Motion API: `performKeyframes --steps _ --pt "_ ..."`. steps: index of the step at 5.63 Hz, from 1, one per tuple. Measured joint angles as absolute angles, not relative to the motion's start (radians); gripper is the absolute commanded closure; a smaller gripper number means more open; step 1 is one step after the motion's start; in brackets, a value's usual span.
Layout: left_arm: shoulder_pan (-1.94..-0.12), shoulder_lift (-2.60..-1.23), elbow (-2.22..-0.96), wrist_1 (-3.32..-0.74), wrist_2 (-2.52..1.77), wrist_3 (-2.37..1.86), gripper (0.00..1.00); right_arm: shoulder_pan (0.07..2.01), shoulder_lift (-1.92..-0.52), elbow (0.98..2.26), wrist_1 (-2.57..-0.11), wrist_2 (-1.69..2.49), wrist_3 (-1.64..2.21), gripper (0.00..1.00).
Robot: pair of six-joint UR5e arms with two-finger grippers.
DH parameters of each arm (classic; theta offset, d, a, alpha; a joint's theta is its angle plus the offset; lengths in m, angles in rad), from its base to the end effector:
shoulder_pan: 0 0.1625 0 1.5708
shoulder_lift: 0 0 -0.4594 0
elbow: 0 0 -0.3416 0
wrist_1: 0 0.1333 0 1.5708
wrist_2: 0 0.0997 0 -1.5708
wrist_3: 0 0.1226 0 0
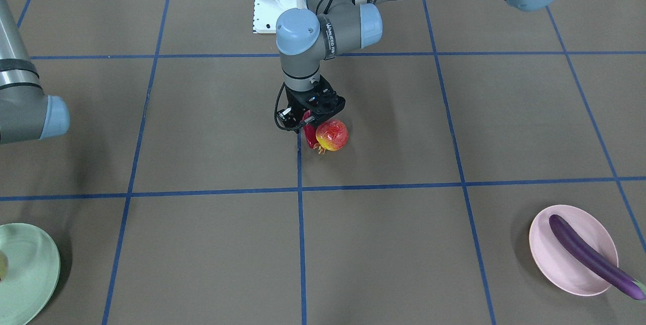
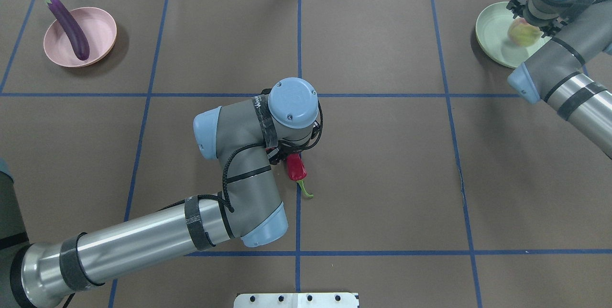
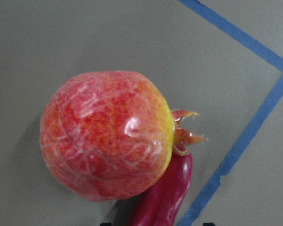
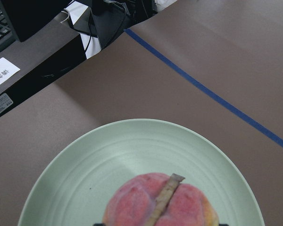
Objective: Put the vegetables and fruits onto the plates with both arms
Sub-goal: 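Grasp the red chili pepper with the left gripper and lift it, then carry the chili to the pink plate while the right gripper reaches the pomegranate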
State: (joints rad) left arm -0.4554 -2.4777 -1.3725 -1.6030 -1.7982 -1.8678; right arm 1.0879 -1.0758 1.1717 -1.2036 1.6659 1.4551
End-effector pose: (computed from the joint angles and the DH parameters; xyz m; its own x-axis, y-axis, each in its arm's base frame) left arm 0.6499 -0.4359 0.2441 0.5483 -0.5860 -0.5967 0.4730 0.8057 -0.3566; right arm -0.2182 -0.6782 0.5987 0.5122 0.7294 0.4535 -0.8082 0.5879 -0.0328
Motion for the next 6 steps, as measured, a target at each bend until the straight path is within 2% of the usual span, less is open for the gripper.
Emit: performKeyframes --steps 2,3,4,6 --pt "-0.468 -2.484 -1.409 -1.598 -1.801 -1.870 1.00 1.081 -1.078 1.208 -1.204 1.659 1.457 0.00" --pt "-0.498 -2.480 -1.469 -1.594 -1.809 -1.870 1.00 1.074 -1.079 1.252 -1.210 1.658 1.463 0.00" --pt "-0.568 -2.464 -1.534 -1.577 -1.854 -1.864 1.00 1.044 -1.081 1.311 -1.219 1.660 1.476 0.00" --pt "-0.778 -2.371 -1.575 -1.551 -1.990 -1.706 1.00 0.906 -1.082 1.454 -1.236 1.668 1.641 0.00"
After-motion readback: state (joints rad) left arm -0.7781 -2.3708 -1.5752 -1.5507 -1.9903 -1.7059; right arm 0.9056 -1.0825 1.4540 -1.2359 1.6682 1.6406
